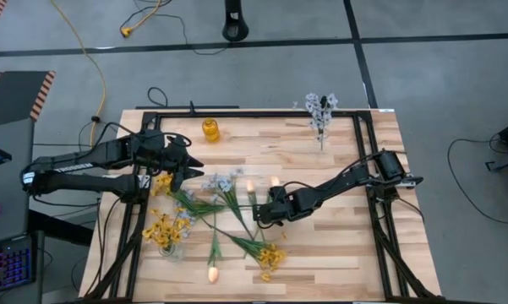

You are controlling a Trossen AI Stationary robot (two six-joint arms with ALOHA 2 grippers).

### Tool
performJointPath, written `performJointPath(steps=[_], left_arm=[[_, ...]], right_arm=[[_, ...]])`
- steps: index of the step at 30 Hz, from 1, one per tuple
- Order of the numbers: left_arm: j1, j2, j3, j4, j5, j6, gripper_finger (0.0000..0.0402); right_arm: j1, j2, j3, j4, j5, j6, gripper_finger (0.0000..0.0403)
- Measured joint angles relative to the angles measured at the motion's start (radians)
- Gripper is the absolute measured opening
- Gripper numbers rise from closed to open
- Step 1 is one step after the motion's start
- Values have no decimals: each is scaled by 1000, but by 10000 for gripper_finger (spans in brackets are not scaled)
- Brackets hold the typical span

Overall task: Sort flowers into vase by color
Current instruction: Put the top right pink tulip into the yellow vase

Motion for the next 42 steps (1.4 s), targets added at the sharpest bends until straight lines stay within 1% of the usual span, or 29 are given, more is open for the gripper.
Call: performJointPath(steps=[11,13,18,22,26,33,36,42], left_arm=[[0,0,0,0,0,0,146],[0,0,0,0,0,0,146],[0,0,0,0,0,0,146],[0,0,0,0,0,0,146],[0,0,0,0,0,0,146],[0,0,0,0,0,0,146],[0,0,0,0,0,0,146],[0,0,0,0,0,0,146]], right_arm=[[0,-5,-1,0,13,-9,24],[1,-5,-1,0,36,-20,21],[0,-3,31,-18,44,-79,23],[0,-3,62,-39,101,-134,21],[-6,-3,106,-84,106,-194,21],[-12,-3,204,-237,112,-290,21],[-12,-3,258,-327,140,-323,21],[-13,-4,389,-549,162,-401,21]])
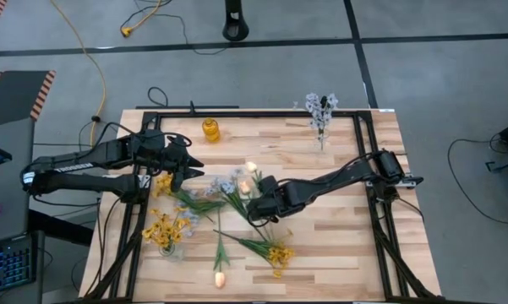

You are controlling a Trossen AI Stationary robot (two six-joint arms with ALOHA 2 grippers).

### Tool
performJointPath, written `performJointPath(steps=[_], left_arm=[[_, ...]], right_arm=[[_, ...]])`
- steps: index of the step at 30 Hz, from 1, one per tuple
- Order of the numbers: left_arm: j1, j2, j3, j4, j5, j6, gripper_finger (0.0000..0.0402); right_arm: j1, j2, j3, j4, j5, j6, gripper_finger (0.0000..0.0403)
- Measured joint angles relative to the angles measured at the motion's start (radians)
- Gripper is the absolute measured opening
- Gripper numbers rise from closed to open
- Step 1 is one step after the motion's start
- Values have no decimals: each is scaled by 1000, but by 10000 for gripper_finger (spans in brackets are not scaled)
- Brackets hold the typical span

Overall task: Sort flowers into vase by color
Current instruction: Put the top right pink tulip into the yellow vase

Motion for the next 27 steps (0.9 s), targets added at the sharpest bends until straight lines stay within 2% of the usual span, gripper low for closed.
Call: performJointPath(steps=[8,17,22,27], left_arm=[[0,0,0,0,0,0,146],[0,0,0,0,0,-3,146],[0,0,0,0,0,-6,146],[0,0,0,0,0,-7,146]], right_arm=[[-7,-2,149,-246,24,-164,21],[-19,-2,296,-453,35,-422,21],[-15,-2,354,-463,112,-528,21],[-5,-2,401,-471,246,-605,21]])
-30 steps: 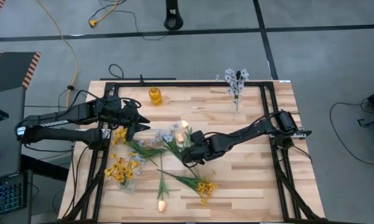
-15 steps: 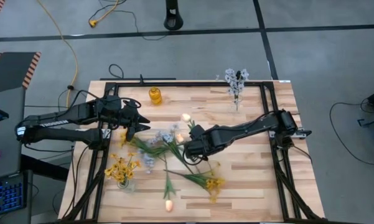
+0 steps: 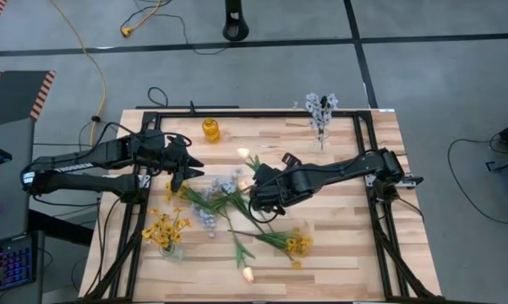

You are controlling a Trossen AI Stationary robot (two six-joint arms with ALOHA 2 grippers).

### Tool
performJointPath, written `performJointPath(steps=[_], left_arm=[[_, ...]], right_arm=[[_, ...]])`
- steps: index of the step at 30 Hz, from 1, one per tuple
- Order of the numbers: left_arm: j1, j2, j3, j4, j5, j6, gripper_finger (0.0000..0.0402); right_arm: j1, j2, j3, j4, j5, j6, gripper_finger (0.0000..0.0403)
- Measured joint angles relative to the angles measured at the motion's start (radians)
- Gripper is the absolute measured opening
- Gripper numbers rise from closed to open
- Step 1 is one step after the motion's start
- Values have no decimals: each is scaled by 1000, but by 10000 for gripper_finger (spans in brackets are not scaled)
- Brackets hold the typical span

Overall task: Sort flowers into vase by color
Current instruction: Put the top right pink tulip into the yellow vase

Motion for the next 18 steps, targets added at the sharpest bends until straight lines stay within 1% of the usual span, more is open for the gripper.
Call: performJointPath(steps=[6,9,11,15,18], left_arm=[[0,0,0,0,0,0,146],[0,0,0,0,0,-1,146],[0,0,0,0,0,0,146],[0,0,0,0,0,0,146],[0,0,0,0,0,-1,146]], right_arm=[[-1,0,43,0,124,-99,21],[-10,0,49,0,140,-102,21],[-17,0,49,-1,119,-92,22],[-43,2,46,1,11,-51,28],[-69,7,23,-1,-41,-9,37]])
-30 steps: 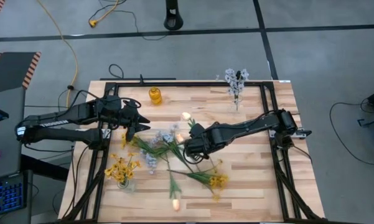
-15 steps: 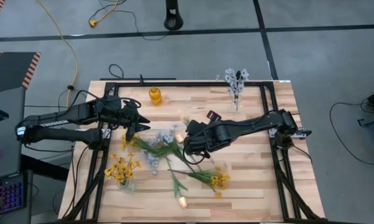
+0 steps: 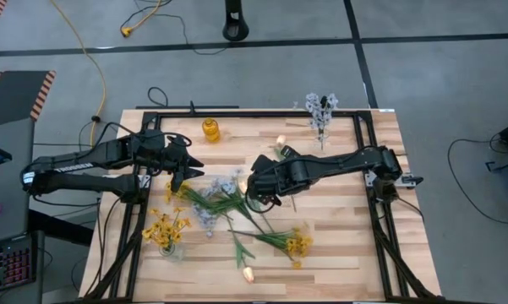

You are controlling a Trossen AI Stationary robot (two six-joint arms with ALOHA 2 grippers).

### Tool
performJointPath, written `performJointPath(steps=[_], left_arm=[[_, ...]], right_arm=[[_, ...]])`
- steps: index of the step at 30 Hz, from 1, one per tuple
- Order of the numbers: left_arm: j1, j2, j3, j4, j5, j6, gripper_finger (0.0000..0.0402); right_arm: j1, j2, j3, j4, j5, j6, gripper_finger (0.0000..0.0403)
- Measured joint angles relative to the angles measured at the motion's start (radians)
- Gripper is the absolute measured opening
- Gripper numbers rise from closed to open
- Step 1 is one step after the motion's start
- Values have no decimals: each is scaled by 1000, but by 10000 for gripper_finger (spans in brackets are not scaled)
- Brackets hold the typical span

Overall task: Sort flowers into vase by color
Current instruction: Put the top right pink tulip into the yellow vase

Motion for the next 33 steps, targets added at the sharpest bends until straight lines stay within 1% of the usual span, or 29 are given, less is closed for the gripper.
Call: performJointPath(steps=[3,10,13,16,23,25,30,33], left_arm=[[0,0,0,0,0,0,146],[0,0,0,0,0,2,146],[0,0,0,0,0,9,146],[0,0,0,0,0,10,146],[0,0,0,0,0,11,146],[0,0,0,0,0,11,146],[0,0,0,0,0,11,146],[0,0,0,0,0,11,146]], right_arm=[[-27,2,-16,-4,-43,6,44],[-88,1,-18,-2,-190,23,57],[-103,1,-18,-3,-252,23,73],[-106,1,-19,-5,-291,23,96],[-105,1,-19,-2,-301,20,173],[-105,1,-19,10,-300,19,189],[-102,1,-19,17,-294,24,210],[-98,1,-21,-22,-280,140,211]])
